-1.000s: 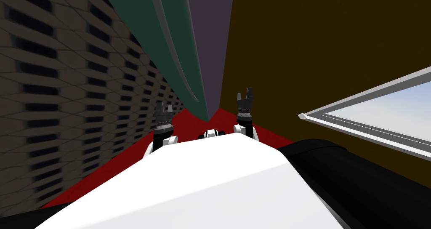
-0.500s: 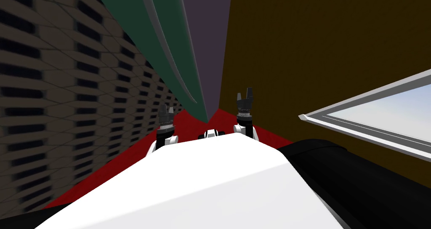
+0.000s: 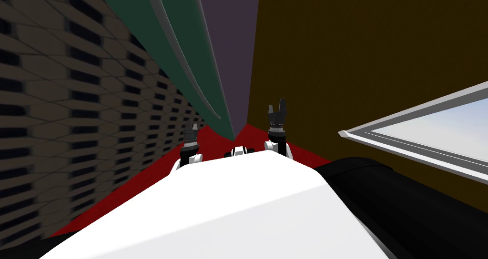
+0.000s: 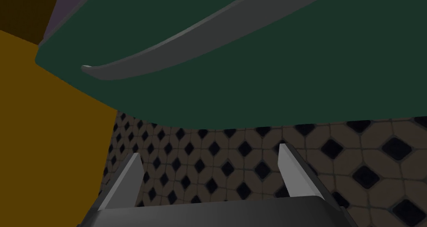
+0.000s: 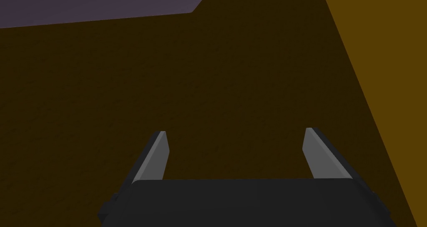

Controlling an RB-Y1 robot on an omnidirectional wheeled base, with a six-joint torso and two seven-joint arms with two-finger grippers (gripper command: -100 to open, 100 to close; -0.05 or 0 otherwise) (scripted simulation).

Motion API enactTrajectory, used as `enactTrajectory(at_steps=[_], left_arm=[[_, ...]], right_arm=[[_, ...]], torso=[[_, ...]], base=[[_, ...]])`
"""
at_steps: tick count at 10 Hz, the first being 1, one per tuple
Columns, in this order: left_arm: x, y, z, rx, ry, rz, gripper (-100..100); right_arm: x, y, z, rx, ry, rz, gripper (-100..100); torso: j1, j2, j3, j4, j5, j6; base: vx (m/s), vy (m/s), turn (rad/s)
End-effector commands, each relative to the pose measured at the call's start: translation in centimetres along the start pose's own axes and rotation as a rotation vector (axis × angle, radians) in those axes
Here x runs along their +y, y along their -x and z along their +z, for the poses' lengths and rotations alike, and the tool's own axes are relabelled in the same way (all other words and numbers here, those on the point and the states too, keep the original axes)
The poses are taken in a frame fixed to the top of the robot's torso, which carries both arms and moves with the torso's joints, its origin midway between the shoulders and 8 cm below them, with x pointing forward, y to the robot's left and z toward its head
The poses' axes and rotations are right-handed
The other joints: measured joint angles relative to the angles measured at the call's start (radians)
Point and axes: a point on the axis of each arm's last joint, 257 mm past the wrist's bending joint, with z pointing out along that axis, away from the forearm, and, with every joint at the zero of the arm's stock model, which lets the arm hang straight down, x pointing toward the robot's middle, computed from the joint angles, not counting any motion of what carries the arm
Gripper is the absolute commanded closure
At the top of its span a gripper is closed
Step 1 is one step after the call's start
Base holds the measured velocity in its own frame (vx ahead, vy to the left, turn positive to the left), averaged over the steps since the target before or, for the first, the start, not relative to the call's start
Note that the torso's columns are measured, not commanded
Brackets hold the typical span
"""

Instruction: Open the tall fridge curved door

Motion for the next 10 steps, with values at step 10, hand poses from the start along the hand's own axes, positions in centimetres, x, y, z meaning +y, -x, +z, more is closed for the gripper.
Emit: enactTrajectory(at_steps=[10], left_arm=[[7.4, -0.6, -3.2, -0.007, 0.097, 0.099, -100]], right_arm=[[0.0, 0.0, 0.0, 0.0, 0.0, 0.0, 0]], torso=[[0.001, 0.001, 0.001, 0.0, 0.0, 0.0]], base=[[0.065, -0.03, -0.022]])
